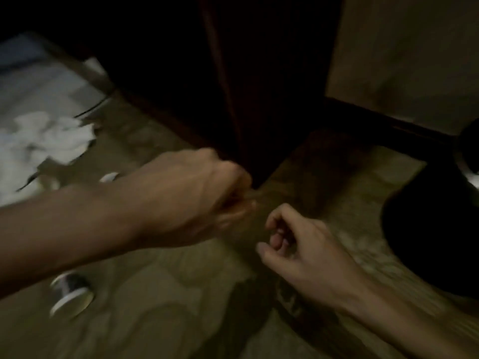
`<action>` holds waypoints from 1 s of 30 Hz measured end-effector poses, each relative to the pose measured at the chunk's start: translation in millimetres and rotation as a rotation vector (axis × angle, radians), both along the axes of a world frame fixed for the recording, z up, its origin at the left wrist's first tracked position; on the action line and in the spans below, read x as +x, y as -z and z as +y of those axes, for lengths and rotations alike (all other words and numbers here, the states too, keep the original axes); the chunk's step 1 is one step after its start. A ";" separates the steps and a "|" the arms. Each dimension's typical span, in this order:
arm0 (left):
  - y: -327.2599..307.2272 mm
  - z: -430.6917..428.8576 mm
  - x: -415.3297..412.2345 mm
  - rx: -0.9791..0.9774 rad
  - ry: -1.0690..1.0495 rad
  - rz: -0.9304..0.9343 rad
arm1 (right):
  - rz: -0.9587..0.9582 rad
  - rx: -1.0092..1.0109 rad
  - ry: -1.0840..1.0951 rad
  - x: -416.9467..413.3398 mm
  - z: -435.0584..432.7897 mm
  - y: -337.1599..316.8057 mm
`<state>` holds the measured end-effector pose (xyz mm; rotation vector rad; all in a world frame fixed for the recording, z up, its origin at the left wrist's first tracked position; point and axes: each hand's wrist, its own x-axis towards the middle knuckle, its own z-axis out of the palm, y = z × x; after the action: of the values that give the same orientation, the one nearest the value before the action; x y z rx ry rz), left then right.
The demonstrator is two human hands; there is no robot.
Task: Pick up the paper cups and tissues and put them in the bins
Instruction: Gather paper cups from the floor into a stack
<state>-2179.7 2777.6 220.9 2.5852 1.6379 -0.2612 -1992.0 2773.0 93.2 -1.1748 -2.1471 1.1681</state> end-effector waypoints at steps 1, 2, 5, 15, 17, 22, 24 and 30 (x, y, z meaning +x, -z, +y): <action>10.0 -19.9 -28.6 0.003 -0.067 0.026 | -0.012 0.000 -0.069 -23.9 -5.0 5.9; 20.9 -41.3 -56.8 0.006 -0.140 0.043 | -0.031 0.006 -0.141 -47.9 -10.2 11.2; 57.1 -111.2 -130.9 -0.008 -0.377 0.124 | -0.096 0.020 -0.342 -116.9 -28.3 27.2; 203.3 -285.8 -275.0 -0.103 -1.207 -0.282 | -0.246 -0.100 -0.681 -302.6 -102.9 102.4; 225.8 -298.7 -292.8 -0.042 -1.284 -0.333 | -0.254 -0.083 -0.700 -331.2 -112.7 114.5; 273.5 -315.7 -322.8 -0.022 -1.461 -0.595 | -0.254 -0.089 -0.682 -396.9 -125.2 131.9; 286.4 -314.2 -331.1 0.025 -1.524 -0.701 | -0.271 -0.100 -0.641 -419.6 -125.5 135.7; 302.0 -294.7 -341.1 0.143 -1.660 -1.246 | -0.321 -0.230 -0.475 -450.1 -131.1 150.0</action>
<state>-2520.8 2482.9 -81.2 0.2784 2.2153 1.1861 -2442.1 2642.0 -56.8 -1.0269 -2.6957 1.5452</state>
